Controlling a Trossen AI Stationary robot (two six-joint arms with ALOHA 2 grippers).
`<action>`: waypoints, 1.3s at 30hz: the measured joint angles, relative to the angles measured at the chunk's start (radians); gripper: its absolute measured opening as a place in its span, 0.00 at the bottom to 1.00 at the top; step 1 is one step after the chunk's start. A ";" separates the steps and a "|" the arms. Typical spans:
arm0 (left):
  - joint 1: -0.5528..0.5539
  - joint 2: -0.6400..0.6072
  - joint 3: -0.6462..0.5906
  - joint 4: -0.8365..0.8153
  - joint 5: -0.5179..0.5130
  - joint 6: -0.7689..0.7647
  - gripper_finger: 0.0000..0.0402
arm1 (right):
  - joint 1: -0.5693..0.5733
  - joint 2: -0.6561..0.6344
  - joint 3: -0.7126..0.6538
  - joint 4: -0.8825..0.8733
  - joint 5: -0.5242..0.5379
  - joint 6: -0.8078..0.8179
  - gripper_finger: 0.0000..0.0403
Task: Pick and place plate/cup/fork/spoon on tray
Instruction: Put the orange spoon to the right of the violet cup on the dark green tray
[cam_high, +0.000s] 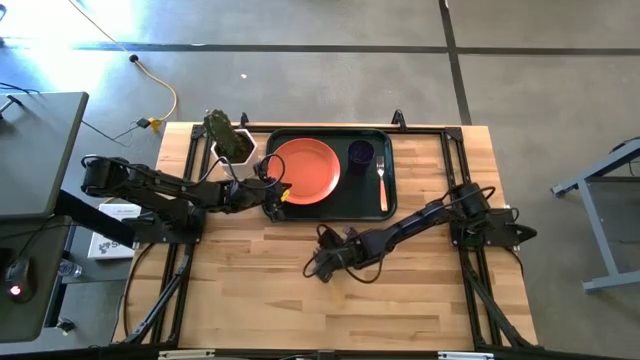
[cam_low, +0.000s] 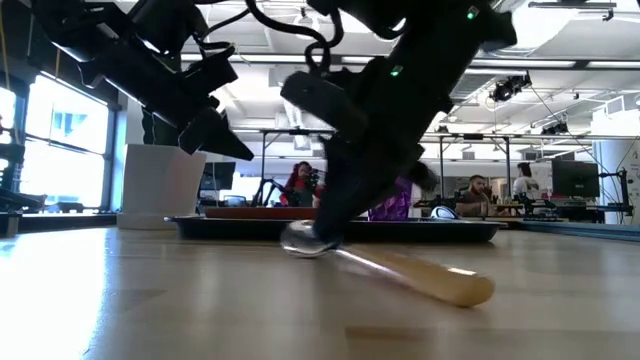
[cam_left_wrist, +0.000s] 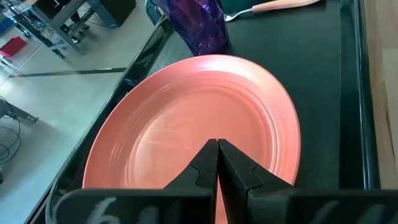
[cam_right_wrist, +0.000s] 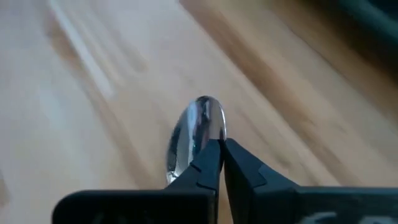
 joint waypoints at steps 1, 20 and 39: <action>0.000 0.000 0.000 -0.002 0.000 0.000 0.00 | 0.000 -0.017 -0.001 -0.043 0.017 0.013 0.01; 0.000 0.000 0.000 0.002 0.000 -0.010 0.00 | -0.107 -0.475 -0.067 -0.991 0.583 0.650 0.00; 0.001 0.000 0.000 0.032 -0.010 -0.001 0.00 | -0.619 -0.755 -0.689 0.109 0.153 0.045 0.00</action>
